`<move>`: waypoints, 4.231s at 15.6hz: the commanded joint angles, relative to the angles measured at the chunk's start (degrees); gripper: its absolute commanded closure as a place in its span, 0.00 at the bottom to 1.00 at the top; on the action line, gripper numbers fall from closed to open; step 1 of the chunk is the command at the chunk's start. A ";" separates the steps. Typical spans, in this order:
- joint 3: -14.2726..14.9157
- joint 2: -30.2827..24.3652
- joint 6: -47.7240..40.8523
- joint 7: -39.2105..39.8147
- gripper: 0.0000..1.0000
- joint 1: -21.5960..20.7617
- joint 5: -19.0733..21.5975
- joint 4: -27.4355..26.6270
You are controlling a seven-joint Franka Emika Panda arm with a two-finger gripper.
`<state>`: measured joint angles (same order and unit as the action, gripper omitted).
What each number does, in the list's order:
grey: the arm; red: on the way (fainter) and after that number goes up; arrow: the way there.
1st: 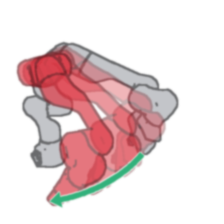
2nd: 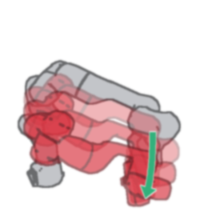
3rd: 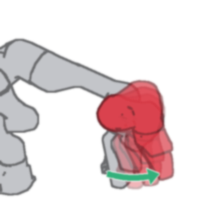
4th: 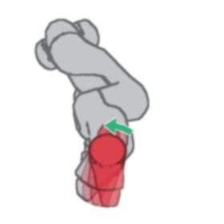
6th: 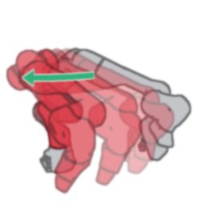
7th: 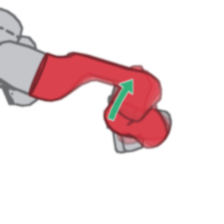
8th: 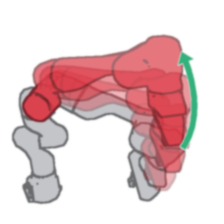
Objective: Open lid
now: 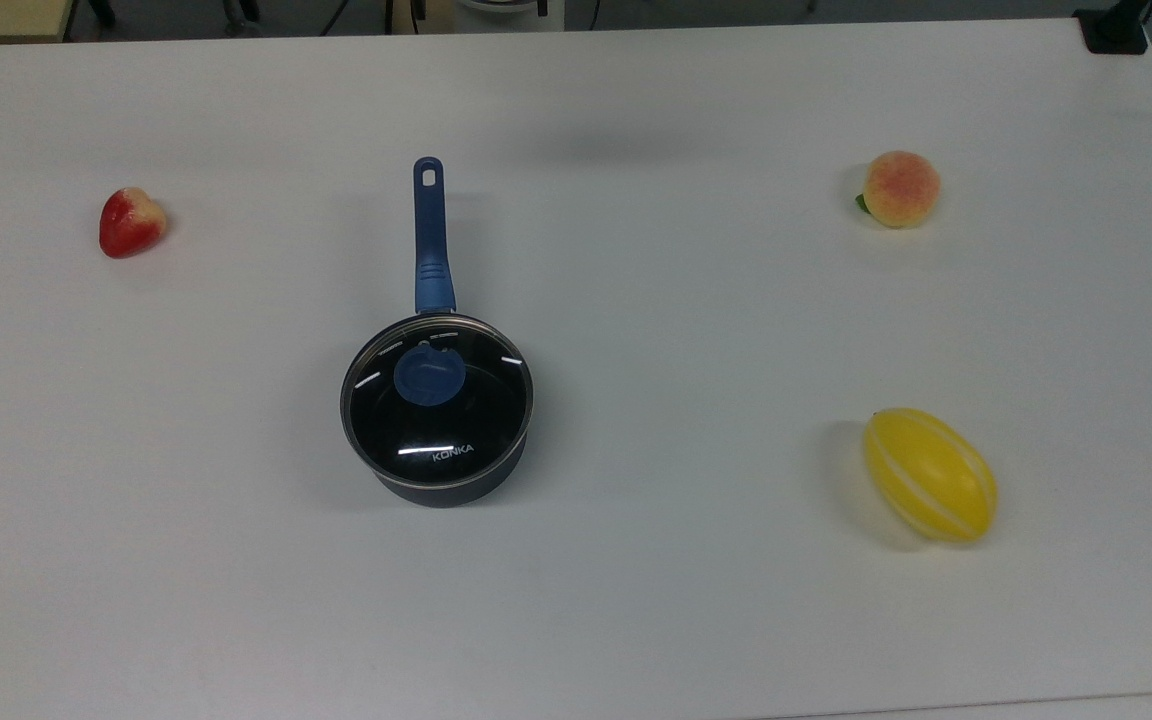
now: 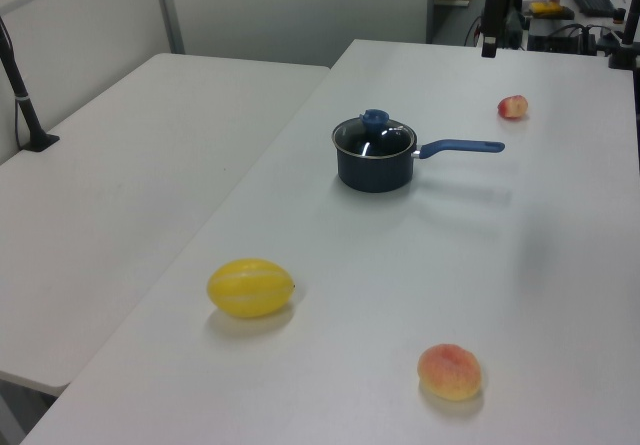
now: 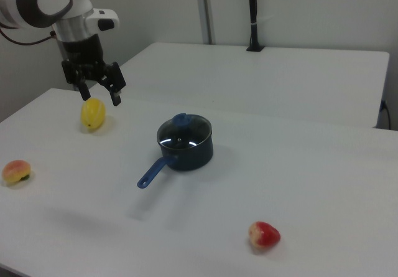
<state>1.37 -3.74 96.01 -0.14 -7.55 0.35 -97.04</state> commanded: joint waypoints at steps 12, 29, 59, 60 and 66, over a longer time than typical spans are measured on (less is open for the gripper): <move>-0.41 -0.83 0.58 0.14 0.00 0.35 0.53 -1.49; 0.12 8.75 15.14 -7.15 0.00 1.13 0.35 6.77; -0.32 27.91 39.52 -28.06 0.06 3.51 -21.35 6.60; -0.41 27.91 39.87 -29.21 0.05 3.60 -21.35 6.60; -1.46 28.00 40.57 -33.96 0.04 3.69 -20.92 6.69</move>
<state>0.78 24.08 135.36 -30.93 -4.46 -19.68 -90.57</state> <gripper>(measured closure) 0.040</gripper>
